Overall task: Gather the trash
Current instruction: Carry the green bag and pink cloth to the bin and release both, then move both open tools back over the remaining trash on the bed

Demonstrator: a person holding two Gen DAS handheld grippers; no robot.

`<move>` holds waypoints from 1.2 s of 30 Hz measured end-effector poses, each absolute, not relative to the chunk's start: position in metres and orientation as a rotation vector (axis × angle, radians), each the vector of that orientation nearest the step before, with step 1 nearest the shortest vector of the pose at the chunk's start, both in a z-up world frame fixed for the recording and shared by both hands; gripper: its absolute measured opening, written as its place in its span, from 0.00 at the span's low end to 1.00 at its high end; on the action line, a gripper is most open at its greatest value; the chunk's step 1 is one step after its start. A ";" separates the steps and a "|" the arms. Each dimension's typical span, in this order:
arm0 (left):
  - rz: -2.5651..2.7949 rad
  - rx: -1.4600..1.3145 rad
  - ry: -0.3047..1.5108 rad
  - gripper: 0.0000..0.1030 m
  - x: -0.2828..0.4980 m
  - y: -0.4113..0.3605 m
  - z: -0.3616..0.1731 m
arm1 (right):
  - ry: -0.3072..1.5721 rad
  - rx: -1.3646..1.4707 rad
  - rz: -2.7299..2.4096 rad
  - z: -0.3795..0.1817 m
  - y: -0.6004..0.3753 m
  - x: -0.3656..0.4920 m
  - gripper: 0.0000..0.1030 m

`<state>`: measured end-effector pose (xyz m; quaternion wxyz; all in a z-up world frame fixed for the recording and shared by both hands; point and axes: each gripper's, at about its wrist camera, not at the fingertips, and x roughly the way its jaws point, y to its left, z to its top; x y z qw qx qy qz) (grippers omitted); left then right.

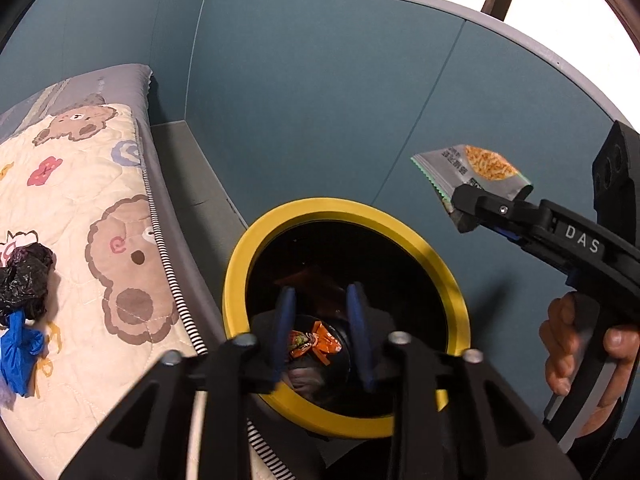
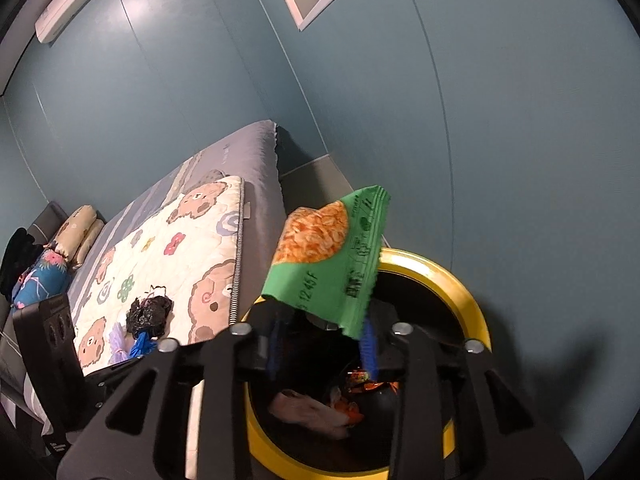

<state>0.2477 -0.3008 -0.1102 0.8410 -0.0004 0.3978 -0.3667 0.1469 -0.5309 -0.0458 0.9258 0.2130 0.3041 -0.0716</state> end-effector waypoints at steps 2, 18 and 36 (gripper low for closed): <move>-0.769 0.002 0.835 0.41 0.246 -0.298 -0.109 | 0.624 0.434 -0.166 -0.046 -0.531 0.147 0.44; -0.561 0.011 0.764 0.81 0.236 -0.218 -0.091 | 0.678 0.470 -0.136 -0.058 -0.506 0.140 0.69; -0.316 -0.048 0.665 0.90 0.215 -0.067 -0.065 | 0.653 0.331 0.122 -0.015 -0.380 0.147 0.70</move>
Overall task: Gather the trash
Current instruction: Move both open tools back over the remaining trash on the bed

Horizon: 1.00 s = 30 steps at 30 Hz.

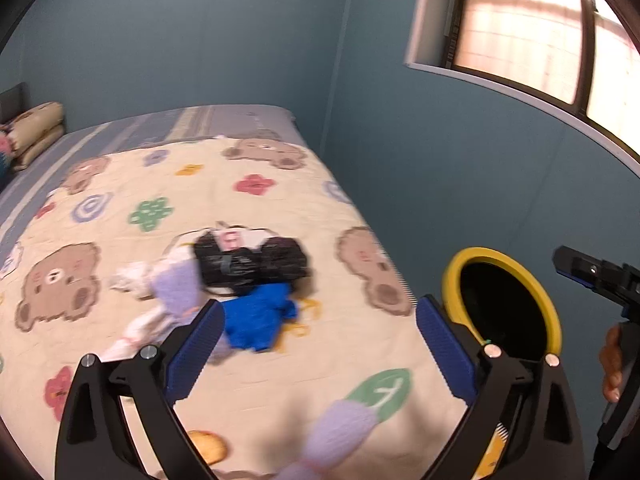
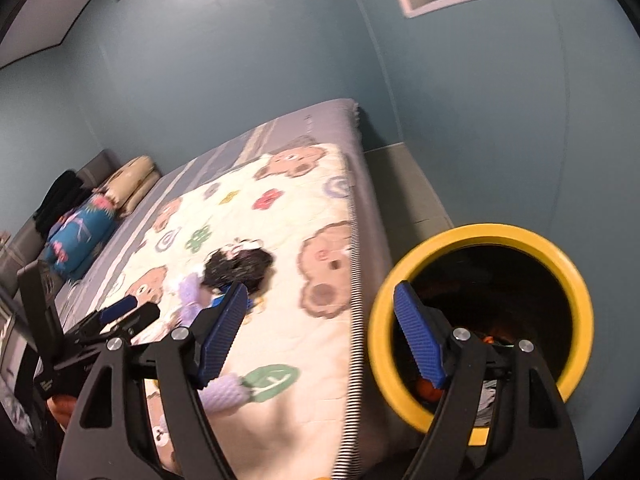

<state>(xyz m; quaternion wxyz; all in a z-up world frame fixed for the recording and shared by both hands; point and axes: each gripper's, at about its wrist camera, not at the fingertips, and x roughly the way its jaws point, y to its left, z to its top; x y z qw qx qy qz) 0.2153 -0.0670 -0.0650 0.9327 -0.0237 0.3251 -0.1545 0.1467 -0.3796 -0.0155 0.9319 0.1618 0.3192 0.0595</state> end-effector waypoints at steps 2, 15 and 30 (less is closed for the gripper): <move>-0.282 -0.054 0.664 0.91 0.214 -0.049 -0.067 | 0.663 0.315 0.145 -0.016 -0.363 0.148 0.70; -0.074 -0.084 0.701 0.91 0.210 0.056 -0.091 | 0.756 0.224 0.263 -0.035 -0.283 0.155 0.70; 0.026 -0.130 0.811 0.91 0.235 0.110 -0.148 | 0.918 0.157 0.318 -0.093 -0.229 0.167 0.71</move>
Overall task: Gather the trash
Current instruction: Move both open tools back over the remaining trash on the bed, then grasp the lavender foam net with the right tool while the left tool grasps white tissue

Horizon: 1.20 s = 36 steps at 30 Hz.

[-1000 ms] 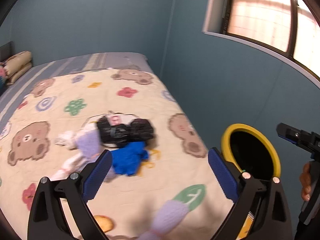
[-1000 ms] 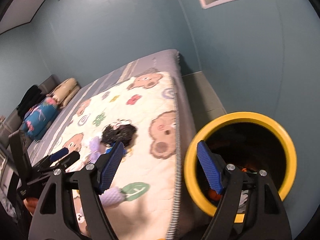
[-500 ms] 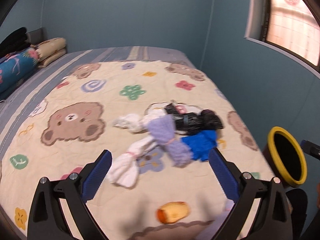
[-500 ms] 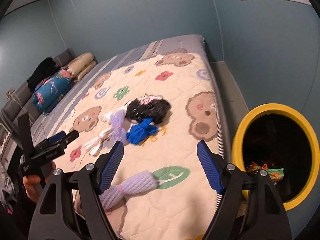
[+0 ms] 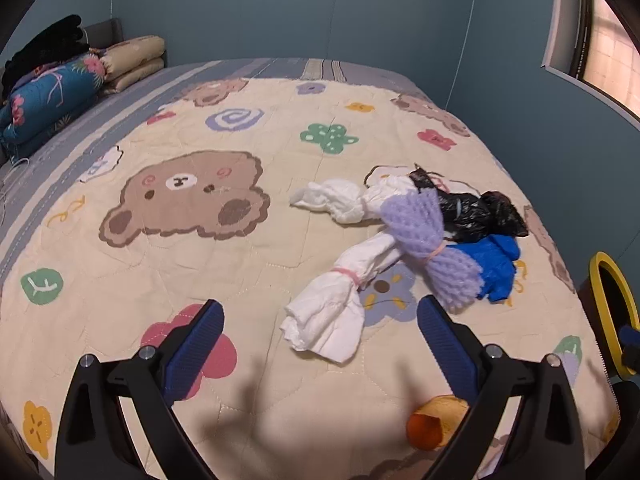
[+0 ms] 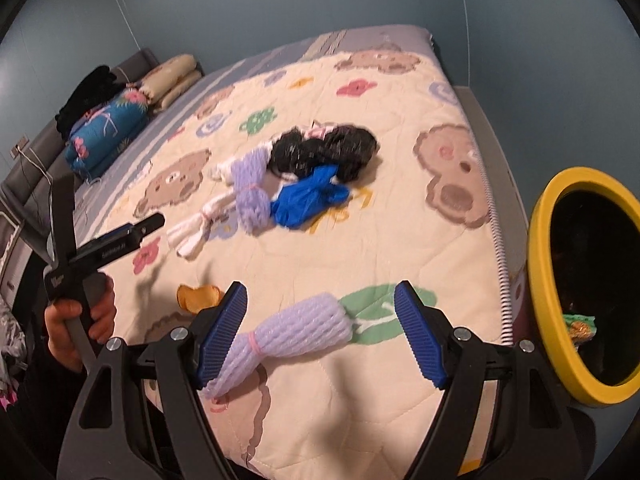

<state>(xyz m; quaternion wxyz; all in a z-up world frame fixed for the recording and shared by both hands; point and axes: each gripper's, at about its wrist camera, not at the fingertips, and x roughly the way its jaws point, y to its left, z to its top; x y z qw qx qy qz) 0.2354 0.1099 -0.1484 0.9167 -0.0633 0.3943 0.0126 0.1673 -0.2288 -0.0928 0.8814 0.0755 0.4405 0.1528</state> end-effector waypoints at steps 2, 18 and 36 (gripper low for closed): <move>0.028 -0.127 0.819 0.91 0.240 0.110 -0.154 | 0.939 0.150 0.320 -0.101 -0.225 0.168 0.71; 0.020 -0.142 0.903 0.91 0.281 0.104 -0.191 | 1.042 0.056 0.295 -0.149 -0.202 0.185 0.71; 0.021 -0.127 0.957 0.16 0.292 0.105 -0.218 | 1.098 -0.016 0.378 -0.163 -0.165 0.190 0.35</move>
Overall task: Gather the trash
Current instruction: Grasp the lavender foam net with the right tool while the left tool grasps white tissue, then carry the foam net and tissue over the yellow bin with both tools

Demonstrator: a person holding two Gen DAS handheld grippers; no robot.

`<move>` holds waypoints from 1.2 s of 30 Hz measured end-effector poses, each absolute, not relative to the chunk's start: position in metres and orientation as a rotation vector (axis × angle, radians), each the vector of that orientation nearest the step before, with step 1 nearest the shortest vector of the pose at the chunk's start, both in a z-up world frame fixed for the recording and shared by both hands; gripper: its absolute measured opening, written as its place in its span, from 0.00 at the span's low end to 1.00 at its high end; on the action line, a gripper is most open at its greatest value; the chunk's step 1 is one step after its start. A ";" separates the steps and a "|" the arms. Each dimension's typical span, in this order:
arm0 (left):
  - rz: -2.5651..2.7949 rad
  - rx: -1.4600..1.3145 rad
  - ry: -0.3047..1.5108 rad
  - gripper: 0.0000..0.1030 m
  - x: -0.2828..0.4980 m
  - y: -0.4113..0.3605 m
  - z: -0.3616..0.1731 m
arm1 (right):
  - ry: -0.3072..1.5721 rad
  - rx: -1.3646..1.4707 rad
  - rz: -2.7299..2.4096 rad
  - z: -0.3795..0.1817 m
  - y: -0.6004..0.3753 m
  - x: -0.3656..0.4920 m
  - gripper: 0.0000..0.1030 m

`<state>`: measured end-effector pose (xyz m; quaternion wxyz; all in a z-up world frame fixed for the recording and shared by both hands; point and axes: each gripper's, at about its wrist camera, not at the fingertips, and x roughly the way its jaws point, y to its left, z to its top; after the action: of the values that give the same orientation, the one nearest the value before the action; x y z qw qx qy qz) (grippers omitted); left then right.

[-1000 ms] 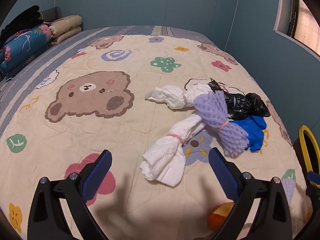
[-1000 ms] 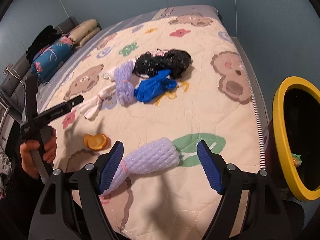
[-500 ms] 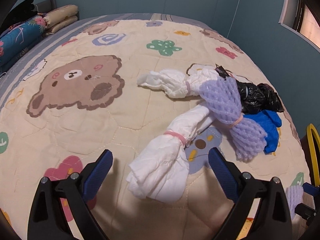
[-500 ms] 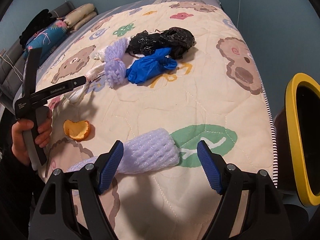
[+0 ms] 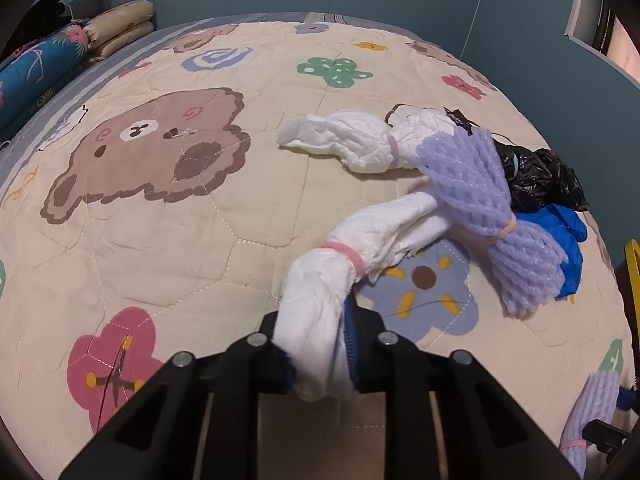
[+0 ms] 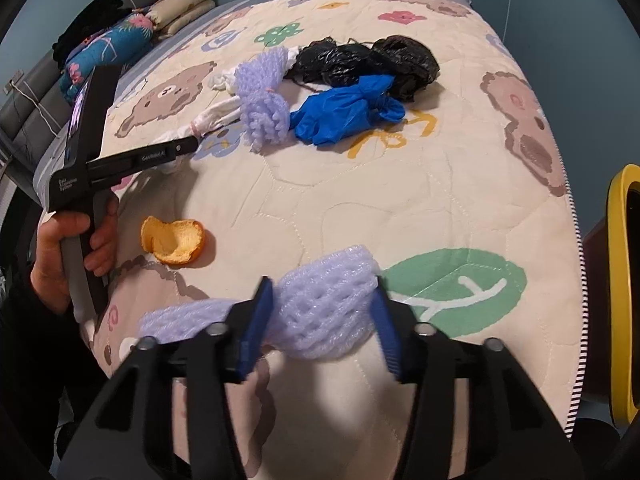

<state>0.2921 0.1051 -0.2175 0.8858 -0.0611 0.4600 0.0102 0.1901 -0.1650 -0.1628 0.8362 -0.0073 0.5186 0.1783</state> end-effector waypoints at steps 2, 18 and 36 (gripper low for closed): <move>0.025 -0.113 0.946 0.14 0.290 0.102 -0.216 | 1.088 -0.032 0.393 -0.162 -0.160 0.186 0.26; 0.002 -0.150 0.890 0.14 0.253 0.125 -0.171 | 0.995 0.042 0.438 -0.126 -0.176 0.174 0.21; 0.005 -0.171 0.797 0.14 0.195 0.145 -0.121 | 0.862 0.098 0.426 -0.074 -0.204 0.152 0.21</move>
<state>0.1954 0.1454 -0.1215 0.9180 -0.0834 0.3876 0.0024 0.1518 -0.2043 -0.0740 0.8854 0.0469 0.4146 0.2049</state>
